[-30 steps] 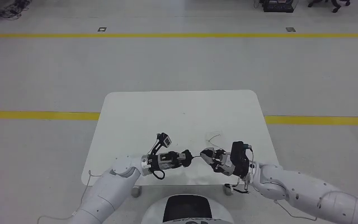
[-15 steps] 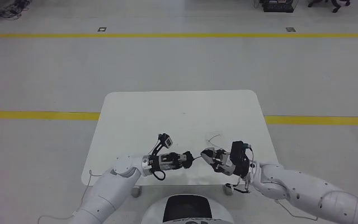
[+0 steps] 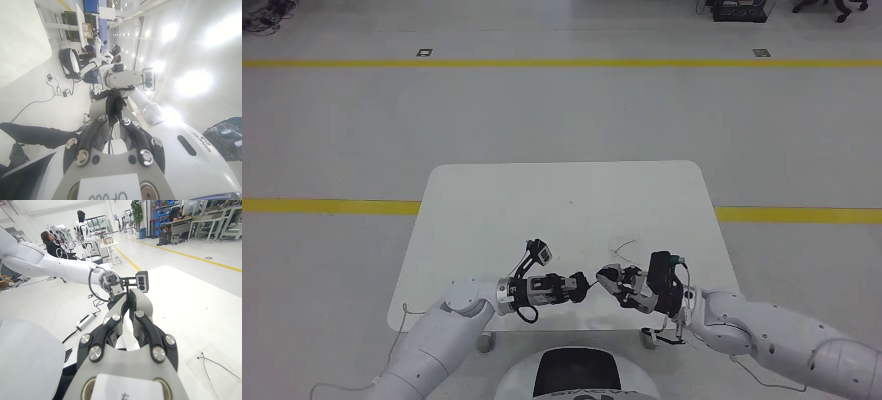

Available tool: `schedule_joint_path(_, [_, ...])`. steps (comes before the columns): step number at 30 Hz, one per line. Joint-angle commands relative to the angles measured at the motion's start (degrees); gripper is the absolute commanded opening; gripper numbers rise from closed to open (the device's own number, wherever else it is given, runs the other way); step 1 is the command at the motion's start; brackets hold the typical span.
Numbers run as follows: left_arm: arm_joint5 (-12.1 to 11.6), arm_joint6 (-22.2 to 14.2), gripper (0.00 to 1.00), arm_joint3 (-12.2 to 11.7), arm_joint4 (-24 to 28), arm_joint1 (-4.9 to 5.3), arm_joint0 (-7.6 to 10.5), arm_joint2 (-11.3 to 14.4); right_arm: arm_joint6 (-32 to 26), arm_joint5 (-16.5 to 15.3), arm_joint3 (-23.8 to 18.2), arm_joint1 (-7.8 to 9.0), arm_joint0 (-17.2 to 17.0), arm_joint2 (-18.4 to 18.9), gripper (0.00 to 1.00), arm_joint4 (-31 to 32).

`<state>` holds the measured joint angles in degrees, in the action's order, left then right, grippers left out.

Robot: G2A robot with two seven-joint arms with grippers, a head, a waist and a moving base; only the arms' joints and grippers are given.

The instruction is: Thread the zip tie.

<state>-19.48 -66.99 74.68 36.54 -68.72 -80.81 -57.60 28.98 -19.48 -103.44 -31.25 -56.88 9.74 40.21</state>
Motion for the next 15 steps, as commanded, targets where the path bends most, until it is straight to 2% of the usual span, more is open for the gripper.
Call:
schedule_joint_path(1, [0.00, 0.01, 0.00, -0.01, -0.02, 0.02, -0.03, 0.06, 0.02, 0.00, 0.01, -0.13, 0.01, 0.00, 0.00, 0.10])
schedule_joint_path(15, [0.00, -0.09, 0.00, 0.03, 0.37, 0.08, -0.06, 0.17, -1.35, 0.00, 0.67, -1.40, -0.27, 0.00, 0.00, -0.30])
